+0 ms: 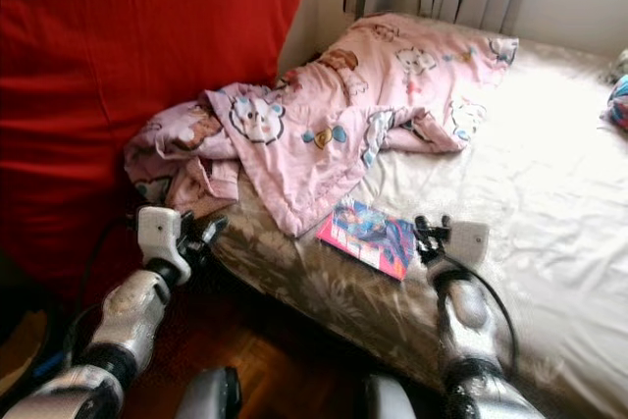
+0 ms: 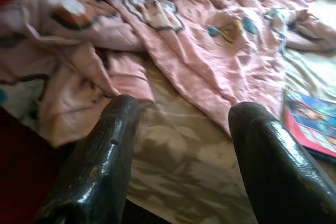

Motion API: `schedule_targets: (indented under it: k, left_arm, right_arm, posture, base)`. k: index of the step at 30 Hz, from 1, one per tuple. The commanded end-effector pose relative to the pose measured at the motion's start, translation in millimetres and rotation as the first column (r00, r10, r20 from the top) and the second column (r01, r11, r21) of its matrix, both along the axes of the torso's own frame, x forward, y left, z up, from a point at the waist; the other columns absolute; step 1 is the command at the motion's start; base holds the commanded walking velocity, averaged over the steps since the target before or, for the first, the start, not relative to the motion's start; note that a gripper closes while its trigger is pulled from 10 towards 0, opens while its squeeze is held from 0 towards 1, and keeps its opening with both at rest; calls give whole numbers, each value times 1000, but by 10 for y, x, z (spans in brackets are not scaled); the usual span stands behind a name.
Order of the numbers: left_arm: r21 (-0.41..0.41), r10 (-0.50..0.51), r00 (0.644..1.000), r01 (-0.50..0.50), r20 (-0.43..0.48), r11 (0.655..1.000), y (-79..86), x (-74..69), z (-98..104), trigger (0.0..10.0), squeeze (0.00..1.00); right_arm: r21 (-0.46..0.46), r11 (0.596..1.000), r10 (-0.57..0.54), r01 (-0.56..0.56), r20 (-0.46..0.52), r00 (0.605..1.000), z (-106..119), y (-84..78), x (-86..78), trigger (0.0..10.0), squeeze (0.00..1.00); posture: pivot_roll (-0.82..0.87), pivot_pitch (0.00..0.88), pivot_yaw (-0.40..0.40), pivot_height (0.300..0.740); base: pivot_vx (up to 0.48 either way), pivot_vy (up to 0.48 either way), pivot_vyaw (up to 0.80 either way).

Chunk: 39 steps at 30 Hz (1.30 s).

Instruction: Clean up the room

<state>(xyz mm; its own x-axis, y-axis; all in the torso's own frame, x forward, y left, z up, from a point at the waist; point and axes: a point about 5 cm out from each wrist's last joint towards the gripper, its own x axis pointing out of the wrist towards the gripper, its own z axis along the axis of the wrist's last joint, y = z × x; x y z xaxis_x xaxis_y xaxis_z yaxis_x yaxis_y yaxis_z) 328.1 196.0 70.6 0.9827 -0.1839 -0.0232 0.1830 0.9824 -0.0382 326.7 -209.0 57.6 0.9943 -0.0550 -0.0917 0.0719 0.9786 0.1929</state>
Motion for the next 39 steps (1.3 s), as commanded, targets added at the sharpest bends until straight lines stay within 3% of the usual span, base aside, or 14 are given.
schedule_targets:
  k: [1,14,20,21,25,31,38,39]
  left_arm:
    - [-8,-28,999,28,24,1000,-80,12,35,10000,0]
    - [-19,-40,998,41,38,999,-99,-87,1,10000,0]
    - [-39,-27,999,28,34,999,-86,-207,-62,10000,0]
    - [-50,-10,999,12,34,999,-68,-311,-110,10000,0]
    - [-65,35,999,-34,18,997,-14,-463,-190,10000,0]
    - [-61,35,999,-34,16,998,5,-546,-193,10000,0]
    - [-43,27,999,-26,22,999,34,-548,-110,10000,0]
    - [-39,23,999,-22,23,999,36,-551,-106,10000,0]
  right_arm:
    - [73,992,-97,100,-54,994,-45,-154,-21,10000,0]
    - [50,995,-77,83,-117,990,-74,-74,17,10000,0]
    - [55,995,-69,78,-138,988,-144,-90,-41,10000,0]
    - [50,996,-65,73,-145,987,-182,-95,-78,10000,0]
    - [49,996,-70,79,-170,983,-263,-105,-149,10000,0]
    - [55,994,-85,97,-189,978,-308,-121,-189,10000,0]
    - [104,985,-117,140,-203,972,-328,-166,-206,10000,0]
    - [113,984,-110,135,-203,973,-337,-156,-212,10000,180]
  posture:
    - [57,79,-17,579]
    - [78,133,-30,579]
    - [74,165,-40,579]
    - [81,190,-51,579]
    - [90,205,-59,579]
    - [99,229,-58,579]
    - [101,246,-44,579]
    - [103,247,-40,579]
  base:
    - [345,0,0]
    - [339,0,0]
    - [331,0,0]
    - [0,0,0]
    - [0,0,0]
    - [0,0,0]
    - [0,0,0]
    - [0,0,0]
